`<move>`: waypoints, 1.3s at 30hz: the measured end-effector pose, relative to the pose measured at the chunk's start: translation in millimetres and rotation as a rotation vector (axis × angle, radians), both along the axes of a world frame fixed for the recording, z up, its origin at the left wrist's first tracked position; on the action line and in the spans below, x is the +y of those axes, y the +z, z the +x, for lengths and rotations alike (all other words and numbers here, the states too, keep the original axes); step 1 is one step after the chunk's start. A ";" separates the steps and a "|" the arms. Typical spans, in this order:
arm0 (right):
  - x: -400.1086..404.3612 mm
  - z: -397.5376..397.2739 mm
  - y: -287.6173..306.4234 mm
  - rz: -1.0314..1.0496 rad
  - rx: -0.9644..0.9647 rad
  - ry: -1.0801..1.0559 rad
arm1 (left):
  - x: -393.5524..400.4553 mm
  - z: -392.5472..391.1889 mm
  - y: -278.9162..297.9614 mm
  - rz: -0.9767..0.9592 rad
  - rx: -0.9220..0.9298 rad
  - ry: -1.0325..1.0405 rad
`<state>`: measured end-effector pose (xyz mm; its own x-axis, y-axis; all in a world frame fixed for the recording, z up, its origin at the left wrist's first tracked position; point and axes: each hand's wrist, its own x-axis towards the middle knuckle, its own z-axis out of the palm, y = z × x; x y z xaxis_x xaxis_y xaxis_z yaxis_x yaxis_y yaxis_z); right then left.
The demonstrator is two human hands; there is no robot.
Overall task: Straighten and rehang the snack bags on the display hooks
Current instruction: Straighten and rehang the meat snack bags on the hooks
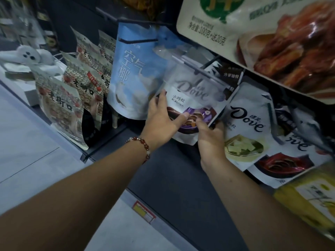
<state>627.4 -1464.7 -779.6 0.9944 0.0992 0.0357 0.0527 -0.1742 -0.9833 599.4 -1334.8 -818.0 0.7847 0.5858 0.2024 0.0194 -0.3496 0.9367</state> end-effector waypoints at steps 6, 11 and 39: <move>-2.8 3.1 1.7 -0.018 0.017 0.068 | 16.8 -9.0 10.2 0.035 0.049 0.067; -7.8 8.9 -1.3 0.042 0.040 0.198 | 23.9 -13.4 11.8 -0.027 0.128 -0.020; -0.4 -10.8 -7.5 0.104 0.233 0.275 | 13.5 -22.2 6.2 -0.442 -0.039 -0.332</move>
<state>616.6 -1465.1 -787.1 0.9135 0.3719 -0.1650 -0.1440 -0.0837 -0.9860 577.2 -1321.3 -811.8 0.9385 0.3444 0.0262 -0.0627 0.0952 0.9935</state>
